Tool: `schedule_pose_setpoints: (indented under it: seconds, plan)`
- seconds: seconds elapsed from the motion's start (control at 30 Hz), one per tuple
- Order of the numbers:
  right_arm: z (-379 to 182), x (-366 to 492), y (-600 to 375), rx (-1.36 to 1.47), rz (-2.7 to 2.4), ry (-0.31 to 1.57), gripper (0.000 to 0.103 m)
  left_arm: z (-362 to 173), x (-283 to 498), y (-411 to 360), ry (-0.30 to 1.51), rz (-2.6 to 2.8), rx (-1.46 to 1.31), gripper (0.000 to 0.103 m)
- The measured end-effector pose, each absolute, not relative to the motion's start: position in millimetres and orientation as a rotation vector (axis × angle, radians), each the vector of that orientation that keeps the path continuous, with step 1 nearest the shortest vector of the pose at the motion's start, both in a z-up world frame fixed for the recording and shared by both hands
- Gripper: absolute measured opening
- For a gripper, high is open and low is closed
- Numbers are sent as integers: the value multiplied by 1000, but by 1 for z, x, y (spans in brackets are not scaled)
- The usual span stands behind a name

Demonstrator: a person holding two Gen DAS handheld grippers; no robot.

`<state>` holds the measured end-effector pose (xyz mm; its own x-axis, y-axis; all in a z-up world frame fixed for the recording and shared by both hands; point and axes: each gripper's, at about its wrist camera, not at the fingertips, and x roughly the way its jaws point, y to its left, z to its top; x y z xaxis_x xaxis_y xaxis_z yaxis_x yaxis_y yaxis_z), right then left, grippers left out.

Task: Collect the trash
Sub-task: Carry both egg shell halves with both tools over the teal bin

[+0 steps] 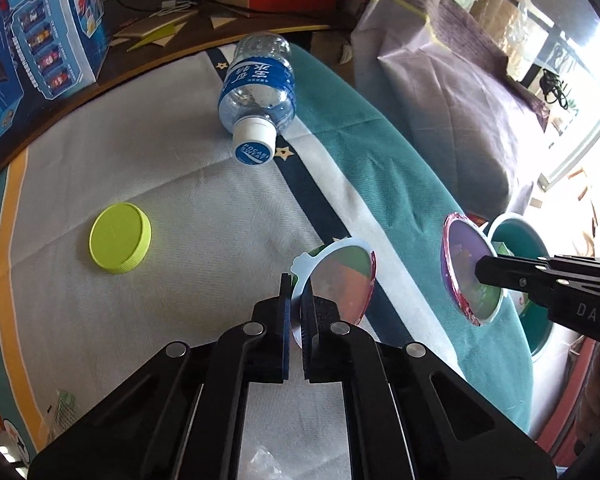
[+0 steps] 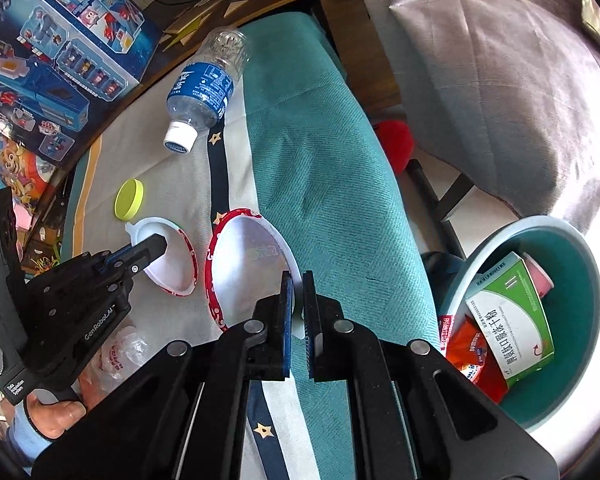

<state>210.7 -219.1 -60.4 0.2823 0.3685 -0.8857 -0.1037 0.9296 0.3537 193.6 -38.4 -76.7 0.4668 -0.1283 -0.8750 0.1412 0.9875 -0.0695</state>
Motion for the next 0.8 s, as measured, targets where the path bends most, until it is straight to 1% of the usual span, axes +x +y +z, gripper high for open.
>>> schedule_pose_setpoints:
  seconds: [0.23, 0.47, 0.8]
  plan:
    - [-44, 187, -262, 314, 285, 1196, 5, -53, 170, -66, 1035, -219, 50, 5]
    - [-29, 154, -322, 391, 222, 1134, 5, -37, 152, -109, 1011, -295, 108, 5]
    - [-20, 97, -419, 469, 79, 1067, 5, -37, 115, -205, 992, -488, 247, 5]
